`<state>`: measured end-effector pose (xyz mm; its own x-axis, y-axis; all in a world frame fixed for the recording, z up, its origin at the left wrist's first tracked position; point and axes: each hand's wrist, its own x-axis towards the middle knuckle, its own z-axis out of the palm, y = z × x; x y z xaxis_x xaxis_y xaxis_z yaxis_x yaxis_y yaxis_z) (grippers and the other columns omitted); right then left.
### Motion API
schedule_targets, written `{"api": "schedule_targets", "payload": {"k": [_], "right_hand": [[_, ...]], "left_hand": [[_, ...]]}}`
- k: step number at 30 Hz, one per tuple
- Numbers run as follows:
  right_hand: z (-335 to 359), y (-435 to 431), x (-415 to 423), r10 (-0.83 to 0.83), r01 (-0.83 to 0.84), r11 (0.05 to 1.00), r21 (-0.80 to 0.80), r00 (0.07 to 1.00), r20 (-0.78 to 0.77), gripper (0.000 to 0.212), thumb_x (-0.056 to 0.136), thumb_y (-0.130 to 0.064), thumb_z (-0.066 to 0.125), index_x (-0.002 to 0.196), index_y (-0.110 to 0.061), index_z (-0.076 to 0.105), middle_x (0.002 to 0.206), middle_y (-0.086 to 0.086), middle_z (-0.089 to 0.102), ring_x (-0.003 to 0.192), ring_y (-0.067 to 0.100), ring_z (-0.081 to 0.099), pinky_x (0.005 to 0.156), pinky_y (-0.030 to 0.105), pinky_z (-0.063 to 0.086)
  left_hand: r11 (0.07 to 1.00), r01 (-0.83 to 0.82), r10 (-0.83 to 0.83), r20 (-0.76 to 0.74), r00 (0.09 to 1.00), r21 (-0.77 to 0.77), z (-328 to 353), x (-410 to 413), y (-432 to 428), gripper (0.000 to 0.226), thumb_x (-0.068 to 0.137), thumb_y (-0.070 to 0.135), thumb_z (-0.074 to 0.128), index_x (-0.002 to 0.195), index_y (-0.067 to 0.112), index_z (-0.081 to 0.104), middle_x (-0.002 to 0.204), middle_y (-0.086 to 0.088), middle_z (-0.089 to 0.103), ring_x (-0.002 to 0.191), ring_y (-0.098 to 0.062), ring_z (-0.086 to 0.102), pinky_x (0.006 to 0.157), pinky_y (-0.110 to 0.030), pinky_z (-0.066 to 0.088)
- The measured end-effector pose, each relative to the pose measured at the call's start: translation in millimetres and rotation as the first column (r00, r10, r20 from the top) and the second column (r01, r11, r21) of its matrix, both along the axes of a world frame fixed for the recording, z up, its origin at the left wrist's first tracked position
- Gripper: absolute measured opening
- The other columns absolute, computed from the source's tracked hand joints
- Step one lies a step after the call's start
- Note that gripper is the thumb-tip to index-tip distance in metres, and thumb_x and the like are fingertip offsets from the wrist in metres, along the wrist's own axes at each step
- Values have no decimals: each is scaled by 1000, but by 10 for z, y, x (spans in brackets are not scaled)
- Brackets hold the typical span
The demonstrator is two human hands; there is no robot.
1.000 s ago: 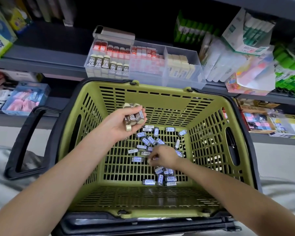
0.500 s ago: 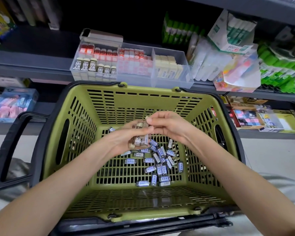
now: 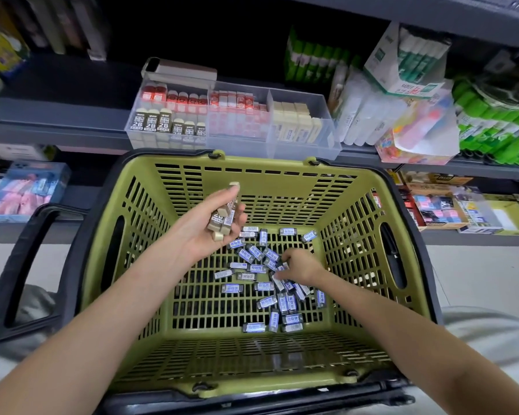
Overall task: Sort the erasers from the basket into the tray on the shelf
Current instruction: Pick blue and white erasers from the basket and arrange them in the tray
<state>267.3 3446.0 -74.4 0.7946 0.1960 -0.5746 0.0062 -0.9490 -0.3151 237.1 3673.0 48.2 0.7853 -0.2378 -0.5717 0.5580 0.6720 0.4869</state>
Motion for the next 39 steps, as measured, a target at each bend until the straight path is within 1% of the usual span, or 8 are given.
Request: {"api": "schedule_targets", "payload": {"k": [9,13,15,18,20,23,36,39], "right_hand": [[-20,3,21,77,-83,989,-122,996,-47,46,77,-22,68,120,-9,57,94,2,61,72,14,57,59,27,51],[155,14,79,-125,147,978,147,981,-148,29,79,-13,68,102,5,62,72,9,60,61,21,56,57,29,51],[435,62,121,-234,332,861,386,932,-278,12,81,-8,66,91,-1,62,63,1,56,50,11,51,48,19,45],[957,229,142,-183,499,515,697,858,-479,7,80,-8,65,86,-6,61,68,-4,65,54,5,56,51,16,47],[1267,367,126,-79,542,270,796,836,-542,22,72,-15,70,91,-6,63,77,1,65,64,9,57,52,18,48],[1574,577,80,-53,514,122,849,858,-512,32,69,-16,71,99,-7,64,83,7,68,64,13,60,50,20,49],[1993,956,400,-186,396,-66,916,897,-401,39,70,-13,70,109,-9,65,91,10,72,76,15,69,65,22,55],[2129,1008,715,-337,338,50,940,892,-302,36,71,-7,72,105,-2,60,76,6,70,63,11,65,60,20,54]], "left_hand": [[1000,0,0,40,999,-2,31,32,37,39,65,17,76,101,13,60,69,-5,63,53,-14,60,42,-21,50],[997,-8,0,107,994,78,64,46,43,35,65,17,75,97,16,61,70,-5,61,53,-13,59,40,-19,46],[979,-31,-3,167,986,201,88,48,41,43,61,16,77,101,15,60,74,-5,62,54,-14,60,42,-21,47],[925,-66,-25,233,972,374,125,15,33,60,52,19,82,108,15,60,87,-7,66,59,-16,66,49,-23,51],[907,-70,-42,254,966,415,146,-15,24,67,47,23,84,109,15,61,89,-5,70,63,-15,68,51,-23,51],[926,-45,-68,282,957,376,204,-43,-13,67,47,23,84,109,15,60,82,-2,74,65,-17,70,48,-23,51],[918,-374,289,422,859,132,576,253,370,56,51,5,73,102,17,57,63,-6,68,48,-19,61,39,-22,45],[886,-455,356,497,791,91,679,402,533,48,57,4,70,102,15,56,63,-4,67,47,-15,59,40,-21,45]]}}
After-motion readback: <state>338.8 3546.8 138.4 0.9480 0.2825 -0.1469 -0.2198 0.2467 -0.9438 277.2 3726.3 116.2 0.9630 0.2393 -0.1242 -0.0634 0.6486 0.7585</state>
